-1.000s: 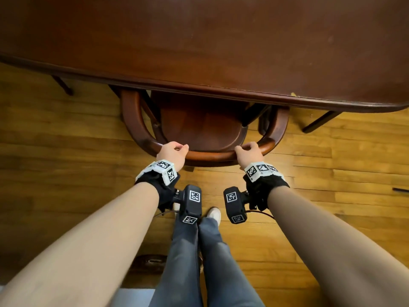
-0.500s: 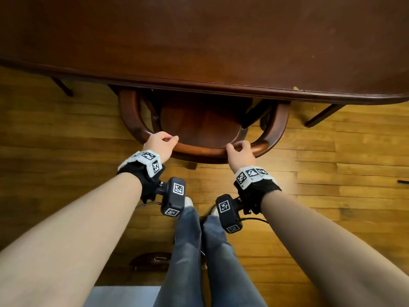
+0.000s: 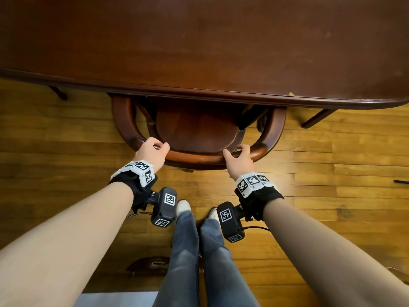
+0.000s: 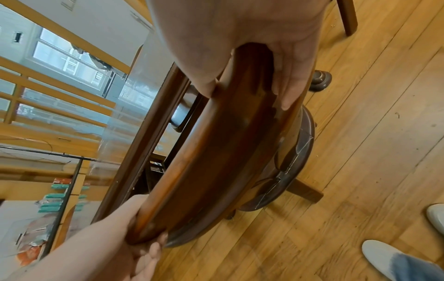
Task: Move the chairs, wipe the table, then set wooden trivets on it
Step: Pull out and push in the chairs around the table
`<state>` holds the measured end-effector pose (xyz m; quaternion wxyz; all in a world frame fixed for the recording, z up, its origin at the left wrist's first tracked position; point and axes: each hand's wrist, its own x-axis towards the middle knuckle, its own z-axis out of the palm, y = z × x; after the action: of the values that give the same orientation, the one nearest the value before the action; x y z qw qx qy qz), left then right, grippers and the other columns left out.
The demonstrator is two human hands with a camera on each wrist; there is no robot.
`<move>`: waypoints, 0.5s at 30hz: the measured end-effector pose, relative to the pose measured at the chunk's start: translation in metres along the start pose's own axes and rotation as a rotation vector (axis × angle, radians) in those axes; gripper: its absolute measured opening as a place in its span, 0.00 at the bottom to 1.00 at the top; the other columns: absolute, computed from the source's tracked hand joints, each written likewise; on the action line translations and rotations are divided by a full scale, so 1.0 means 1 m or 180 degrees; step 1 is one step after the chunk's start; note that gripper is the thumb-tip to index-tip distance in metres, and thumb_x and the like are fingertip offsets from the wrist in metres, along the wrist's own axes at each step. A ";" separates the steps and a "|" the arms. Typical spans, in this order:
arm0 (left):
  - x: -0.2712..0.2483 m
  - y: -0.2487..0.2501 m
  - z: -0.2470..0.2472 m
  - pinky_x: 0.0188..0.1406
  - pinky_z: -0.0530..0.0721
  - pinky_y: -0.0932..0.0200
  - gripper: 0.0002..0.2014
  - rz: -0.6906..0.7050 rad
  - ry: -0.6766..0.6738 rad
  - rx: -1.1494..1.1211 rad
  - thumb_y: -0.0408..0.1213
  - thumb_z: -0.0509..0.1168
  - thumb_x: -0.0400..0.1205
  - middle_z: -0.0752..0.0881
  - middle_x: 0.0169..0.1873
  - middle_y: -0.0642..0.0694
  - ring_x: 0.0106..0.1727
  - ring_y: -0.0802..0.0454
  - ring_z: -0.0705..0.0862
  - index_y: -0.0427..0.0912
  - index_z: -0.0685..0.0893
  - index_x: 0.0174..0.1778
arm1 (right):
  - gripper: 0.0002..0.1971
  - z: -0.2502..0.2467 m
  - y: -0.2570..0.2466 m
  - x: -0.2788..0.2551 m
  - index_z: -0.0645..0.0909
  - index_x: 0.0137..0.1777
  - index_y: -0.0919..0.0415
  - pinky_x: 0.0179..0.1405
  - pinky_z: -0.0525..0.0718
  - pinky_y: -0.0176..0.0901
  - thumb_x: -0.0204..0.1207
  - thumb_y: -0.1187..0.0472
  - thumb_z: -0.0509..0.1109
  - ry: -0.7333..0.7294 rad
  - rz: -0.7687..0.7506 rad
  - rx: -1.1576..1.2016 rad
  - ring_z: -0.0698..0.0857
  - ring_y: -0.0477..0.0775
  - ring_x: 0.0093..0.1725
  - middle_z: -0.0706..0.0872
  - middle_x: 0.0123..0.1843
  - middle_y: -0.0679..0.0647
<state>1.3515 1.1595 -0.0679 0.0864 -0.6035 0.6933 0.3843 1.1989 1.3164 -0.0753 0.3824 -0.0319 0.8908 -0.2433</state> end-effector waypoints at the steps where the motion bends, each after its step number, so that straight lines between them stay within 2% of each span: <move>1: 0.003 0.000 -0.003 0.49 0.72 0.56 0.14 -0.0015 -0.0046 0.0004 0.49 0.59 0.83 0.81 0.49 0.47 0.51 0.44 0.77 0.45 0.80 0.58 | 0.23 0.000 0.001 0.000 0.64 0.68 0.47 0.41 0.85 0.47 0.76 0.42 0.61 -0.0049 0.0010 -0.0005 0.87 0.61 0.40 0.85 0.48 0.59; 3: 0.004 0.003 -0.004 0.50 0.73 0.56 0.14 -0.0051 -0.0123 0.0008 0.47 0.61 0.82 0.82 0.52 0.45 0.55 0.42 0.80 0.45 0.81 0.58 | 0.22 -0.001 0.004 0.000 0.65 0.67 0.45 0.43 0.88 0.50 0.75 0.41 0.62 -0.0050 0.0031 0.0029 0.87 0.60 0.40 0.86 0.47 0.57; 5: 0.000 0.006 -0.001 0.50 0.75 0.55 0.14 -0.0078 -0.0178 0.0025 0.46 0.62 0.81 0.84 0.51 0.43 0.55 0.40 0.82 0.43 0.83 0.57 | 0.20 -0.002 0.008 -0.001 0.68 0.64 0.46 0.45 0.89 0.54 0.74 0.42 0.62 0.0038 0.0067 0.0113 0.87 0.60 0.40 0.85 0.46 0.56; 7: -0.006 0.003 0.006 0.49 0.74 0.56 0.13 -0.0121 -0.0169 -0.0028 0.46 0.63 0.80 0.84 0.49 0.44 0.51 0.42 0.81 0.44 0.84 0.55 | 0.17 -0.003 0.011 -0.002 0.71 0.60 0.49 0.41 0.86 0.49 0.74 0.45 0.63 0.0084 0.0095 0.0107 0.86 0.59 0.40 0.85 0.46 0.55; 8: -0.008 0.000 0.009 0.48 0.74 0.57 0.13 -0.0139 -0.0146 -0.0064 0.46 0.62 0.80 0.84 0.49 0.45 0.49 0.44 0.80 0.44 0.83 0.56 | 0.15 -0.004 0.012 -0.003 0.72 0.58 0.51 0.37 0.81 0.44 0.75 0.47 0.63 0.0093 0.0104 0.0080 0.84 0.58 0.39 0.85 0.46 0.55; 10: -0.009 -0.004 0.011 0.48 0.72 0.58 0.13 -0.0124 -0.0119 -0.0084 0.46 0.62 0.81 0.82 0.47 0.46 0.49 0.44 0.79 0.45 0.83 0.57 | 0.11 -0.005 0.013 -0.003 0.72 0.54 0.52 0.32 0.74 0.40 0.76 0.48 0.63 0.0106 0.0118 0.0070 0.82 0.55 0.37 0.84 0.44 0.54; 12: -0.006 -0.004 0.007 0.48 0.73 0.57 0.14 -0.0104 -0.0144 -0.0045 0.46 0.62 0.81 0.82 0.47 0.47 0.53 0.42 0.81 0.44 0.83 0.58 | 0.11 -0.004 0.011 -0.003 0.72 0.53 0.52 0.34 0.76 0.41 0.76 0.48 0.63 0.0069 0.0117 0.0070 0.83 0.56 0.37 0.84 0.44 0.55; 15: 0.004 -0.003 -0.006 0.53 0.76 0.53 0.14 -0.0018 -0.0097 0.0033 0.47 0.62 0.81 0.85 0.52 0.42 0.56 0.39 0.82 0.44 0.84 0.57 | 0.16 0.002 0.006 -0.002 0.71 0.59 0.50 0.37 0.82 0.44 0.77 0.43 0.62 -0.0105 0.0094 0.0042 0.85 0.58 0.37 0.85 0.46 0.56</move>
<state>1.3556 1.1525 -0.0675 0.1011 -0.5990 0.6922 0.3896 1.2028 1.3209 -0.0777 0.4008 -0.0203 0.8832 -0.2429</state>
